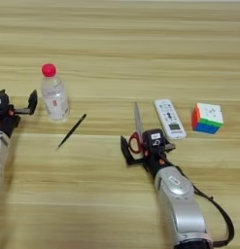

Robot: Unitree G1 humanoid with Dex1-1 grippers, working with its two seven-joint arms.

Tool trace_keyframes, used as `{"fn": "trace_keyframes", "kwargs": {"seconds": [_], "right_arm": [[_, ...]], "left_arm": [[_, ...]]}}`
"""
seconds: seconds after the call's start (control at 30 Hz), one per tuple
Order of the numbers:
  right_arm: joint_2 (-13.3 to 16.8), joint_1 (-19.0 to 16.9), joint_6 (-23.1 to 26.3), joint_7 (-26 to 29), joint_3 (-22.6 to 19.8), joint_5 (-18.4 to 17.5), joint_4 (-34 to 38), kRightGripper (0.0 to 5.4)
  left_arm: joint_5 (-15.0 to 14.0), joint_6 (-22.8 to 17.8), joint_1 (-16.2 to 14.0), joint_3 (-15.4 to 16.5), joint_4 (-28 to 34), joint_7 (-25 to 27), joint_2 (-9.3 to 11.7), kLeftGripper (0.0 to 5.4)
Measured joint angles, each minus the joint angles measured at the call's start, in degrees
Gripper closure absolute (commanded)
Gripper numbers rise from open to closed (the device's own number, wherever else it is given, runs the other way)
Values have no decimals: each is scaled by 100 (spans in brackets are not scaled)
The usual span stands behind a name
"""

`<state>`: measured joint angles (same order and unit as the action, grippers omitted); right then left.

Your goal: Move the objects on the table

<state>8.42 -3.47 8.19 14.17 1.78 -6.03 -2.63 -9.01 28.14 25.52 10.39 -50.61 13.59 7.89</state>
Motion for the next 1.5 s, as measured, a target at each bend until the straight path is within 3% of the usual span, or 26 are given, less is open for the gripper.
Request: {"fn": "trace_keyframes", "kwargs": {"seconds": [0.27, 0.83, 1.5], "right_arm": [[9, -1, 23, 1, 5, -1, -30, 1], [-40, 102, 362, 24, -221, -374, -44, 159], [-83, 119, 361, 128, -215, -447, -60, 160]], "left_arm": [[5, 0, 0, -3, 0, -38, -9, 0], [5, 0, 0, -2, 2, -41, -9, 0], [5, 0, 0, -2, 2, -41, -9, 0]]}}
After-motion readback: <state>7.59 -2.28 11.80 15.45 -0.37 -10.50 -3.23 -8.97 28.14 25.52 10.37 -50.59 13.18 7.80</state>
